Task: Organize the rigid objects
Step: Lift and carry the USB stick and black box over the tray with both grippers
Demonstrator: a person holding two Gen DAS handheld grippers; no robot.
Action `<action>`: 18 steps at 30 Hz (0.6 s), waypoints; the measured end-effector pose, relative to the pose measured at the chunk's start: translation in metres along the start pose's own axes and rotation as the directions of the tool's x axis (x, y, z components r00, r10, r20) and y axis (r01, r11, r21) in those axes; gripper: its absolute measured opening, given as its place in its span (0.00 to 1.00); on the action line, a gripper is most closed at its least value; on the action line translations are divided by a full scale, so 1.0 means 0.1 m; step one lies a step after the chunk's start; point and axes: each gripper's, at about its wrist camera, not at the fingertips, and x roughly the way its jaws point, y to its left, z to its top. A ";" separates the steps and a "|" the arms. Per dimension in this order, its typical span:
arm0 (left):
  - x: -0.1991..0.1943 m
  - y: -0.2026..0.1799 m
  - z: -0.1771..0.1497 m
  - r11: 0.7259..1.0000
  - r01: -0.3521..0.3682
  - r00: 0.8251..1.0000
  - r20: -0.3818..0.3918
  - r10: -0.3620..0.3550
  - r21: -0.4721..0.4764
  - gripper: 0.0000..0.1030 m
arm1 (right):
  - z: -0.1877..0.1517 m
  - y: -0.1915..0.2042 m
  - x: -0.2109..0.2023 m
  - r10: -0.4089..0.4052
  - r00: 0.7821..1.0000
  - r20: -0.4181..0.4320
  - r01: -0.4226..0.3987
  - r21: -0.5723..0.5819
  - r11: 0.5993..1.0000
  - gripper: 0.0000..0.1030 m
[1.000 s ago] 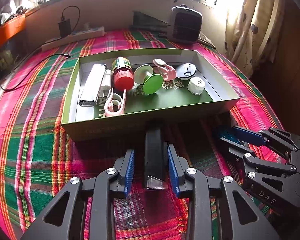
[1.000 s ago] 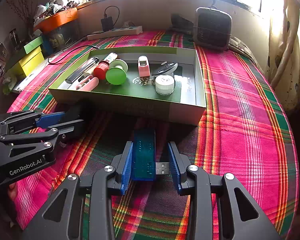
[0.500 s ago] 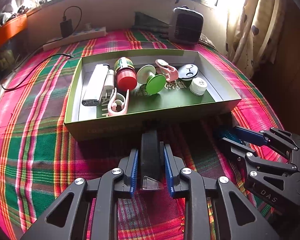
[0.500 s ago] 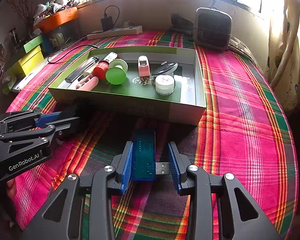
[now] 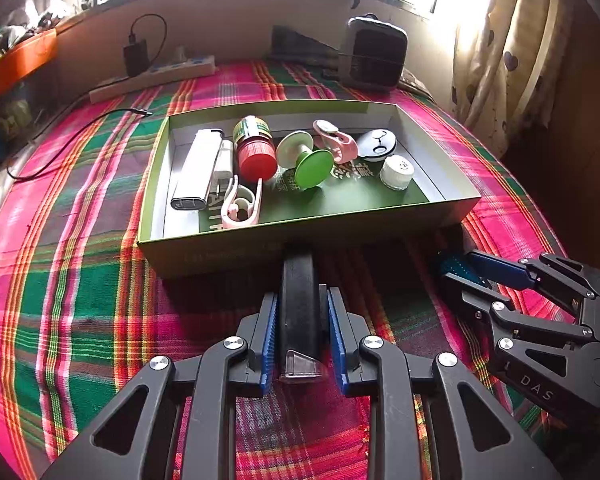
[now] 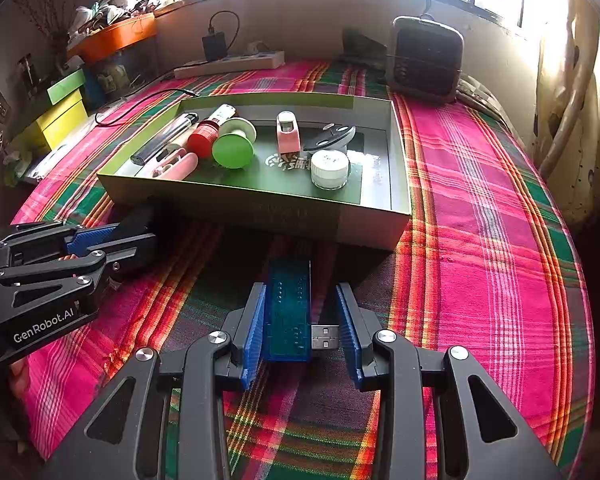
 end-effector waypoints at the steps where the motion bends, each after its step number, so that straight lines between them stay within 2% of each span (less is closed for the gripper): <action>1: -0.02 0.00 0.00 1.000 -0.001 1.000 0.003 0.001 -0.001 0.22 | 0.00 0.00 -0.01 0.000 1.000 0.002 0.000 -0.002 1.000 0.35; 18: -0.25 0.04 0.01 1.000 0.007 0.999 0.047 -0.007 0.003 0.22 | 0.05 0.08 -0.22 -0.013 0.999 0.044 0.014 -0.020 1.000 0.34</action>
